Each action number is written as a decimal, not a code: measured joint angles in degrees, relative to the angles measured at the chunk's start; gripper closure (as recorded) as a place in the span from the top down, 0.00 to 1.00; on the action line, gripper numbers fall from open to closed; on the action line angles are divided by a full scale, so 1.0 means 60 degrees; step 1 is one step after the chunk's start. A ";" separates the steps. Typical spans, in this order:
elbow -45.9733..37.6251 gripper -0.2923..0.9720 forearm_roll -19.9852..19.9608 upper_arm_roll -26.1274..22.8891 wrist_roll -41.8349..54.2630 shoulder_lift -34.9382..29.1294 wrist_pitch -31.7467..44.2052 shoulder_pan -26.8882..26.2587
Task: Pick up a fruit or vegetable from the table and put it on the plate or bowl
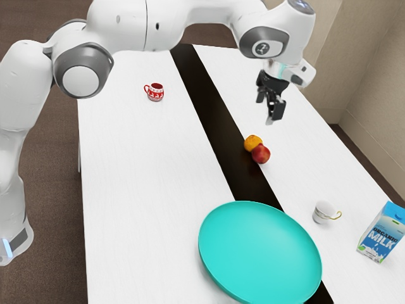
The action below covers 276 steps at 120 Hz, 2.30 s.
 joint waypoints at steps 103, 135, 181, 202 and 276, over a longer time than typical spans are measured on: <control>0.0000 0.77 0.0077 0.0098 -1.0979 -0.0139 -0.0900 0.0376; 0.0051 0.77 -0.0156 0.0072 -1.2717 -0.0032 -0.0798 0.0694; 0.0444 0.77 -0.0491 -0.0373 -1.4416 0.0798 -0.0540 0.1587; 0.0486 0.77 -0.0792 -0.0362 -1.5250 0.0913 -0.0451 0.1471; 0.0852 0.77 -0.0753 -0.1220 -1.5977 0.1904 0.0154 0.2515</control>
